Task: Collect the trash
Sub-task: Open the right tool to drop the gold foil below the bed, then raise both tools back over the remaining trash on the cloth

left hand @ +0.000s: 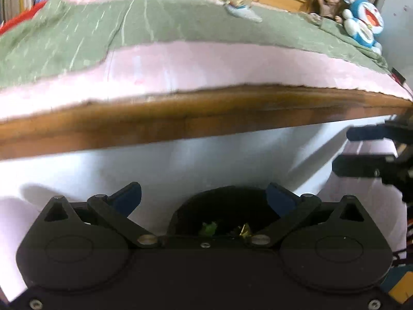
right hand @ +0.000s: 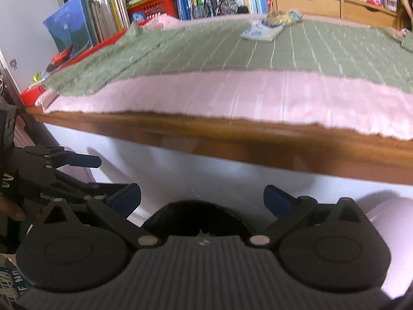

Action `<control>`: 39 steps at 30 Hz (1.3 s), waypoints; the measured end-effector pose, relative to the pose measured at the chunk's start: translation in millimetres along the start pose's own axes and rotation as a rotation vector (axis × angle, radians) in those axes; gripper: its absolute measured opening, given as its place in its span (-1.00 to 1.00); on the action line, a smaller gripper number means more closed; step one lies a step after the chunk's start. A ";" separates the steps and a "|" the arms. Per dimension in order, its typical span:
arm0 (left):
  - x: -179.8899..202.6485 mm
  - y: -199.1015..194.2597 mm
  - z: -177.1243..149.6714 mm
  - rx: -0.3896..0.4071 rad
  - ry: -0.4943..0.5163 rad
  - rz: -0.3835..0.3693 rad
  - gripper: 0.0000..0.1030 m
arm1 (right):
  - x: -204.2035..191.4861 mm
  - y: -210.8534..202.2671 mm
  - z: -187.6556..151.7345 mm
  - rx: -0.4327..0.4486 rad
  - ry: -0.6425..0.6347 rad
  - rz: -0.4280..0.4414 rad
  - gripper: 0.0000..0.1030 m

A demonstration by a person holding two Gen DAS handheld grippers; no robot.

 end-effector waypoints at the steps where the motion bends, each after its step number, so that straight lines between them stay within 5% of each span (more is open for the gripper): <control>1: 2.0 -4.3 2.2 0.009 0.017 0.002 1.00 | 0.3 -2.6 2.3 0.009 -0.002 -0.001 1.00; 16: 9.5 -55.5 30.5 0.089 0.045 -0.114 1.00 | -4.8 -30.0 29.5 0.125 -0.047 -0.019 1.00; 22: 7.1 -79.3 61.1 0.213 0.054 -0.140 1.00 | 2.7 -28.7 46.7 0.172 -0.072 -0.068 1.00; 32: -16.7 -51.6 162.3 0.360 0.178 -0.043 1.00 | 30.4 -16.0 112.6 0.286 -0.176 -0.193 1.00; 39: -37.1 19.9 251.6 0.363 0.167 -0.128 1.00 | 75.0 6.3 175.5 0.358 -0.028 -0.176 1.00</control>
Point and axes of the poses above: each gripper's, at about its wrist camera, not at the fingertips, and y roughly the way its jaws point, x to its right, z to its top, the point moved 1 cm from there along y, roughly the way its jaws point, and after that the axes turned 1 degree about x, right-handed, at the moved point
